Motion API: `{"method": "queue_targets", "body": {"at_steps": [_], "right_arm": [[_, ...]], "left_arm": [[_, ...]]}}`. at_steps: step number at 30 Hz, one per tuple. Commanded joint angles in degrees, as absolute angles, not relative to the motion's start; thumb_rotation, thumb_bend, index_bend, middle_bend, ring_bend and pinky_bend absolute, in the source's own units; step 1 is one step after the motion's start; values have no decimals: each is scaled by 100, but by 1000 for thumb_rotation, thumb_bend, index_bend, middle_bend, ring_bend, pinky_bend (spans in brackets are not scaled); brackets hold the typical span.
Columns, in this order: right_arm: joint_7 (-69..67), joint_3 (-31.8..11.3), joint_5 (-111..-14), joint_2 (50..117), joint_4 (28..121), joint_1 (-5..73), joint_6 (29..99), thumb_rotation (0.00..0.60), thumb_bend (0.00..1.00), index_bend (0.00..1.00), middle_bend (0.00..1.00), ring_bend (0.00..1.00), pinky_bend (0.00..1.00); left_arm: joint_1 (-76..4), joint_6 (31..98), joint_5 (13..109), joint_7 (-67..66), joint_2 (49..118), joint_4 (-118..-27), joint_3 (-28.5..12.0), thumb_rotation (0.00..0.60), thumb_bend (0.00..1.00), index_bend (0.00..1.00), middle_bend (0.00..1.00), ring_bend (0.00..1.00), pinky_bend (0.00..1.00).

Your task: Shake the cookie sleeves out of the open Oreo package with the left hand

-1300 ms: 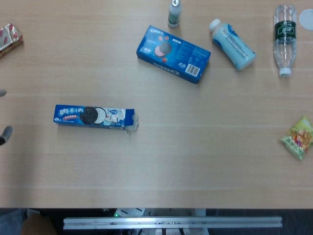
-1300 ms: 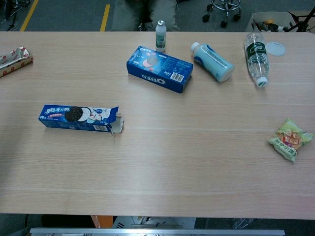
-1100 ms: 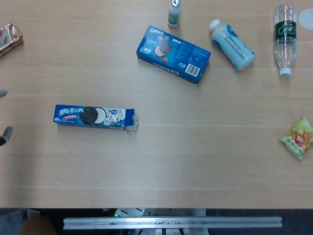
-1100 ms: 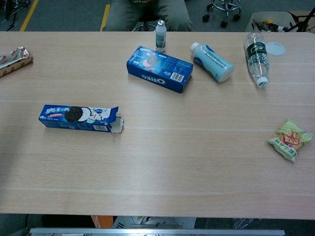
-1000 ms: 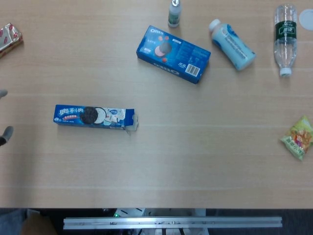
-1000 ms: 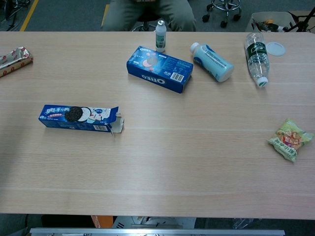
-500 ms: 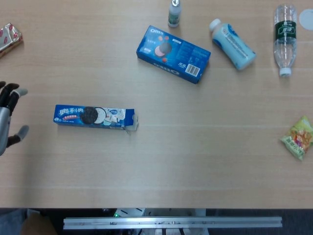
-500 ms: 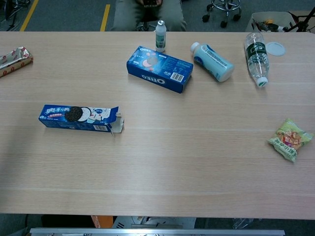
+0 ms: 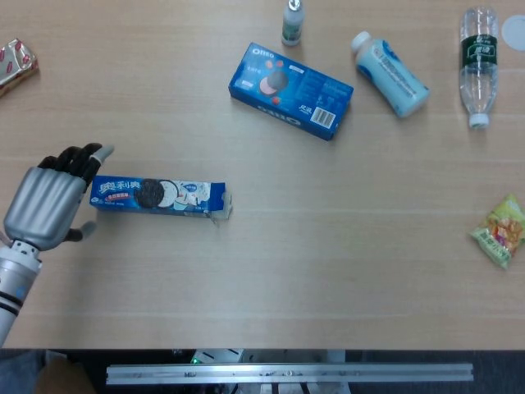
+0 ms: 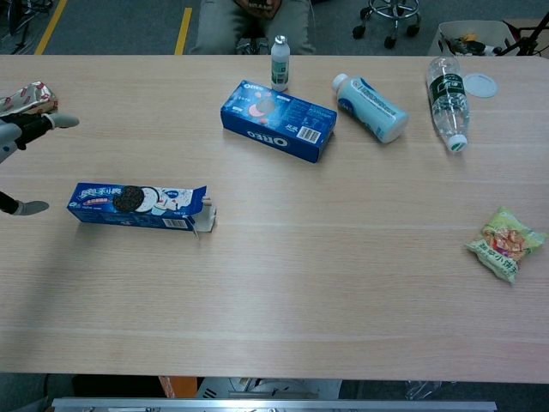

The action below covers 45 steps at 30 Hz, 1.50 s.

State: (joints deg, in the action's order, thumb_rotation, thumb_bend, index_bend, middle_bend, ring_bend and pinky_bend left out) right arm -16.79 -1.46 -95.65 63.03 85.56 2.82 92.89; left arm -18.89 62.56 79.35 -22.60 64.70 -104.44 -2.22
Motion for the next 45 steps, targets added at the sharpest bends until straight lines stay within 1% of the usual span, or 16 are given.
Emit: {"method": "queue_targets", "body": {"at_steps": [1,7,11,15,24,32,37,39,45], "right_arm": [[-1691,-143,-9557,6306,8539,285,9281,600,304,694,566,601,616],[-1742,-138,-9541,6326,8487,304,9255,600,303,694,566,601,616],[-1783,-133,-9526,6332,8446,304,9249,600,304,694,566,601,616],[-1845,-125,-9481,6337,8388,279,9256,600,304,694,566,601,616],[-1987,-116,-9407,6374,8234,247,9251,600,304,694,566,601,616],[-2058,-109,-9360,6416,8137,227,9236,600,304,694,566,601,616],[-2067,-108,-9331,6426,8108,216,9224,600,303,694,566,601,616],[-2065,-110,-9327,6429,8105,216,9221,600,303,694,566,601,616],[-2058,-116,-9315,6430,8105,216,9213,600,304,694,566,601,616]], "left_arm": [[-2050,6047,7731,-2430,6644,-10348,-227,600,167,49,106,149,300],[-2332,5649,7181,-2636,7092,-10003,-265,600,167,46,84,142,299],[-2479,5489,6887,-2718,7337,-9755,-287,600,167,4,50,127,297],[-2601,5428,6654,-2854,7511,-9584,-300,600,167,0,4,89,284],[-2837,5381,6142,-3374,7862,-9175,-218,600,166,0,2,78,280],[-2969,5431,5917,-3640,8107,-8740,-140,600,167,65,40,78,280],[-3029,5406,5819,-3669,8183,-8572,-104,600,167,125,99,90,280],[-3044,5395,5775,-3673,8197,-8542,-91,600,167,163,131,112,280],[-3039,5386,5667,-3541,8251,-8510,-67,600,167,193,196,183,281]]}}
